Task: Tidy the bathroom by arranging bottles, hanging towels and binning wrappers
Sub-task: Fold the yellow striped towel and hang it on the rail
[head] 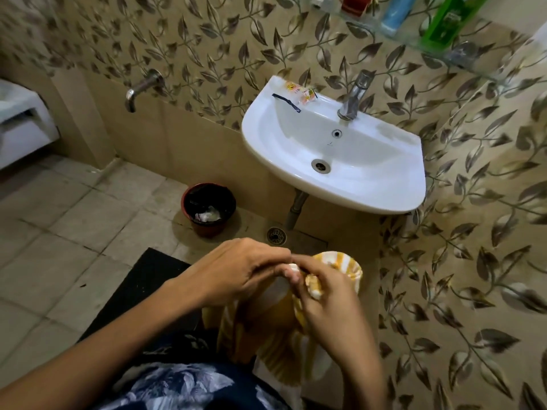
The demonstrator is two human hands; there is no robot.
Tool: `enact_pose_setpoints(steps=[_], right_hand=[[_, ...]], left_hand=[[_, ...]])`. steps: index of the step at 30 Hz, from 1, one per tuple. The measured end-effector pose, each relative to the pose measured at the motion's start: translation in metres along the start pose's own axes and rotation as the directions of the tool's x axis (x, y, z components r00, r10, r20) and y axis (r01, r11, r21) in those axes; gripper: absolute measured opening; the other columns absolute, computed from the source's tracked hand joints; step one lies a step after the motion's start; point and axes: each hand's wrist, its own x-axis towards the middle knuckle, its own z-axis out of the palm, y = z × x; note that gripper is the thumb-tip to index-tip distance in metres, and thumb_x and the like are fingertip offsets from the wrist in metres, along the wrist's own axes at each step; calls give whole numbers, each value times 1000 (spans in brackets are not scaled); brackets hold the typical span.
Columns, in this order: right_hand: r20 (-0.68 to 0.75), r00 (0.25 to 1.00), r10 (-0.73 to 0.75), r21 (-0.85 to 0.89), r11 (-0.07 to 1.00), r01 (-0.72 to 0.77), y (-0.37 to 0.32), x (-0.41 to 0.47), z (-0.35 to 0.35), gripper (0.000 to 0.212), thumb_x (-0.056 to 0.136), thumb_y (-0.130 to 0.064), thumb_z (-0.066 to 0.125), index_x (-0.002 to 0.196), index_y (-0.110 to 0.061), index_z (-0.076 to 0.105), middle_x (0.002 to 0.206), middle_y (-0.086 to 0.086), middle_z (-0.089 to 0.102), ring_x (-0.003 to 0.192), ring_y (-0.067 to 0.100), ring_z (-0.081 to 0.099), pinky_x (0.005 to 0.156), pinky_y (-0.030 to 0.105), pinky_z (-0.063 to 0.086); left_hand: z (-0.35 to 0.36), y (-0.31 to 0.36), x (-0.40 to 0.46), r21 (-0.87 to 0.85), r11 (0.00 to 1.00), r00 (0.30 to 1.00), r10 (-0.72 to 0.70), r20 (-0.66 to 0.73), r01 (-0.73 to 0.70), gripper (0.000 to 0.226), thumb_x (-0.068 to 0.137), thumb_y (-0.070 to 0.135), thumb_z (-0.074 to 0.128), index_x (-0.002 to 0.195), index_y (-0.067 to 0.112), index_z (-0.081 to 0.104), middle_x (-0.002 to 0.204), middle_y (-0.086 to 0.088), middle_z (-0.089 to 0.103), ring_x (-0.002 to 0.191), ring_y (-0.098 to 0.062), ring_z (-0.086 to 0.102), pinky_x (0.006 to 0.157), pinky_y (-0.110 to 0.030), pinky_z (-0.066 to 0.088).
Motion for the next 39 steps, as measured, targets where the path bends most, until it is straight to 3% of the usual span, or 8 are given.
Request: enact_pose_setpoints(steps=[2, 5, 10, 15, 21, 25, 33, 39], right_hand=[[-84, 996, -26, -47, 999, 22, 0, 7, 8, 4, 85, -39, 63, 86, -42, 66, 85, -25, 66, 87, -5, 60, 70, 10, 45], [-308, 951, -24, -46, 999, 10, 5, 12, 10, 23, 82, -13, 65, 77, -35, 64, 79, -20, 66, 80, -2, 61, 66, 6, 42], [-638, 747, 187, 184, 979, -88, -5, 14, -4, 30, 83, -6, 65, 73, -34, 63, 82, -10, 67, 85, 15, 63, 70, 15, 45], [-502, 811, 302, 196, 952, -233, -13, 10, -3, 34, 86, -11, 63, 84, -45, 62, 100, -14, 65, 99, 7, 58, 79, 22, 47], [-181, 981, -72, 48, 995, 82, -36, 15, 41, 38, 87, -23, 64, 122, -35, 60, 123, -23, 60, 116, -10, 50, 96, 5, 37], [-221, 969, -110, -112, 990, 87, -35, 19, 43, 9, 86, -24, 66, 94, -28, 65, 96, -20, 58, 93, -5, 56, 75, 10, 42], [-464, 886, 28, -63, 996, -65, -11, 25, 18, 39, 79, 2, 66, 73, -36, 57, 83, -17, 59, 84, -5, 56, 71, 4, 39], [-336, 936, 103, -87, 986, -139, 2, 29, 4, 29, 84, -11, 65, 69, -35, 56, 82, -15, 62, 83, -3, 57, 65, 8, 41]], left_hand=[[-7, -4, 1, 12, 1000, 1000, -13, 5, 13, 32, 93, 55, 29, 84, 30, 47, 67, 12, 48, 61, -4, 48, 53, -27, 37], [-17, -9, 3, -12, 999, 997, -49, 65, 50, 36, 91, 58, 30, 75, 29, 43, 58, 6, 43, 54, -6, 44, 49, -24, 28], [-39, -27, -2, -16, 992, 991, -122, 49, 123, 49, 86, 70, 24, 67, 27, 42, 56, 0, 44, 54, -12, 46, 51, -25, 29], [-47, -30, -4, 30, 997, 997, -70, 31, 69, 40, 87, 70, 19, 71, 38, 38, 58, 5, 45, 57, -12, 48, 53, -28, 34], [-45, -25, -6, 133, 981, 989, 144, -18, -141, 37, 92, 62, 18, 80, 31, 36, 61, 7, 48, 57, -19, 55, 45, -30, 32], [-49, -29, -8, 143, 975, 984, 177, -31, -171, 35, 90, 63, 21, 107, 40, 40, 67, 2, 64, 60, -18, 60, 47, -25, 26], [-52, -41, -4, 95, 995, 1000, -1, -25, 4, 51, 82, 75, 18, 85, 34, 48, 55, 12, 48, 54, -5, 49, 52, -32, 42], [-42, -31, 5, 142, 990, 1000, 0, 18, -3, 46, 87, 68, 12, 86, 33, 42, 67, 14, 49, 63, -9, 54, 55, -35, 47]])
